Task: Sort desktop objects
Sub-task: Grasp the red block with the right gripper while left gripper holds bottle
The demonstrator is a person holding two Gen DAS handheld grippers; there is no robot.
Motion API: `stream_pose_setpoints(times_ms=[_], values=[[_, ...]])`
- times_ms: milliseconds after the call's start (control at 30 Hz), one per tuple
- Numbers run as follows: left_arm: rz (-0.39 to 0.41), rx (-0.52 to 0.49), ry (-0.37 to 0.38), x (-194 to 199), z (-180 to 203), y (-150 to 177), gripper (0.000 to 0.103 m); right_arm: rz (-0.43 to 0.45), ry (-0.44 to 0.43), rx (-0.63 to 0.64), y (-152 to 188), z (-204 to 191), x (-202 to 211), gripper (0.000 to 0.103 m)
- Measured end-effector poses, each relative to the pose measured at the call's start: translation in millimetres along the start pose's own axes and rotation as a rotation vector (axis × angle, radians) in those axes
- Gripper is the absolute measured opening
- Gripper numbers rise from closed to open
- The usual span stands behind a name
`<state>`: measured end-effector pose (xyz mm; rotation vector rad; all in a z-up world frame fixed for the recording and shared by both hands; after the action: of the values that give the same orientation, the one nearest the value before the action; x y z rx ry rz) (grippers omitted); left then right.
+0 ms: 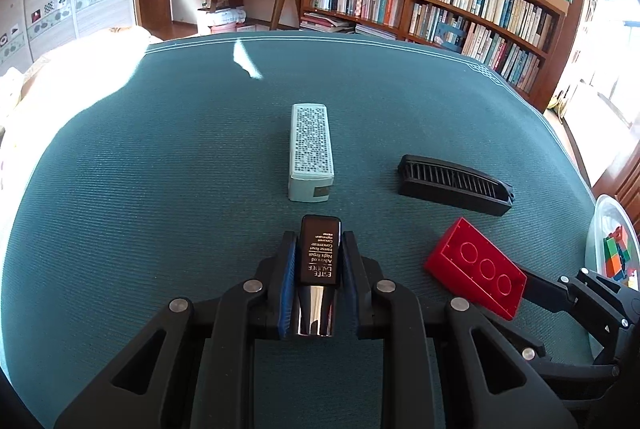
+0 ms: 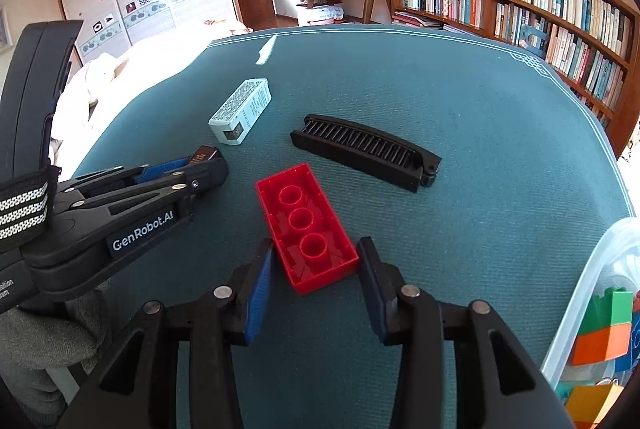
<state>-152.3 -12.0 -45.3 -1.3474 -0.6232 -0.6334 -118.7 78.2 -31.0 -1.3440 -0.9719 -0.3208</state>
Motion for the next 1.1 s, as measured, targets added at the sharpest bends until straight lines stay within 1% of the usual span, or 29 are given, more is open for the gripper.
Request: stream_pose_setpoints(times_ms=[67,233,300,367,467,700,933,1100], values=[[0.0,-0.009,-0.006,0,2,-2,0.023,-0.004,0.008,0.015,-1,-1,-1,0.061],[0.002,-0.001,0.0,-1,0,-1,0.023,0.001,0.051,0.026,-11,0,-10,0.062],[0.003,-0.004,-0.002,-1,0,-1,0.023,0.005,0.061,0.03,-14,1,-13,0.06],[0.004,-0.002,0.001,-1,0,-2,0.023,0.009,0.059,0.035,-13,-1,-13,0.042],[0.006,0.001,0.005,-1,0,-2,0.023,0.017,0.057,0.018,-12,1,-11,0.038],[0.005,0.007,-0.003,1,6,-2,0.022,0.039,0.014,-0.059,-6,7,-2,0.036],[0.001,-0.027,-0.025,8,21,11,0.022,0.043,-0.004,-0.069,-2,5,4,0.035],[0.003,-0.018,-0.045,18,20,22,0.022,0.051,-0.004,-0.081,0,6,9,0.035]])
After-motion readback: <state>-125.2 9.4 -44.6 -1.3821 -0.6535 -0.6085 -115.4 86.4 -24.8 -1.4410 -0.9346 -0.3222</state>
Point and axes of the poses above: each gripper's, at about its wrist camera, not at the fingertips, and x roughly against the way its jaws point, z to its right, y to its underside, the point moved 9 cm from there along -x, roughly the way its jaws point, and after that the axes turned 3 degrees about x, right-handed, at the moved point
